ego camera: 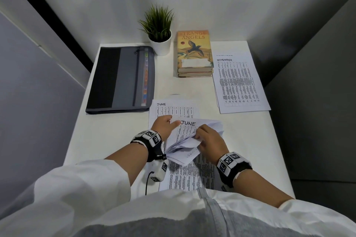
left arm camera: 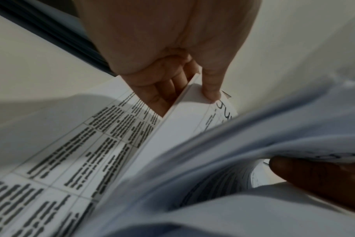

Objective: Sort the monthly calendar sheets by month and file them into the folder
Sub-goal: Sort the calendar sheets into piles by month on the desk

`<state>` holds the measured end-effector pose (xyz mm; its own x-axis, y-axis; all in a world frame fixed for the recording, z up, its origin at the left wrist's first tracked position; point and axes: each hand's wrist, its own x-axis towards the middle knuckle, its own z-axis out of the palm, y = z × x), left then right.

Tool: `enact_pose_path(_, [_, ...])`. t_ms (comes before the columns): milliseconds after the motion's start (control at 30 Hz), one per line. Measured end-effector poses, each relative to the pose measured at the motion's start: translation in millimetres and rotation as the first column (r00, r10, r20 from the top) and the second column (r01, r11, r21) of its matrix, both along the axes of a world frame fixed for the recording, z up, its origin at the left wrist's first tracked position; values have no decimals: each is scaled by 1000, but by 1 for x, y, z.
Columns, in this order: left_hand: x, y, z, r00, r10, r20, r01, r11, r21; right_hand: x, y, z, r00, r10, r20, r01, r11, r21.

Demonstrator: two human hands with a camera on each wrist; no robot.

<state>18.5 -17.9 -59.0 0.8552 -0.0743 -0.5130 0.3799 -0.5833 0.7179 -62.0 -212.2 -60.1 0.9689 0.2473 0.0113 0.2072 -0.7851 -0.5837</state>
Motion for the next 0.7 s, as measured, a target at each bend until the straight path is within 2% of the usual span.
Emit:
enact_pose_path(133, [0, 5, 0, 1000, -17, -2, 17, 1000, -10, 1, -3, 1, 999, -47, -3, 47, 996, 77])
enact_pose_path(433, [-7, 3, -1, 999, 29, 13, -27, 989, -148, 4, -4, 4, 1000, 8, 17, -9, 1000, 26])
enact_pose_path(567, [-2, 7, 1, 1000, -24, -7, 24, 999, -37, 4, -4, 6, 1000, 12, 22, -12, 1000, -3])
enact_pose_path(700, [-1, 8, -1, 998, -56, -1, 56, 998, 37, 3, -2, 6, 1000, 8, -12, -7, 999, 45])
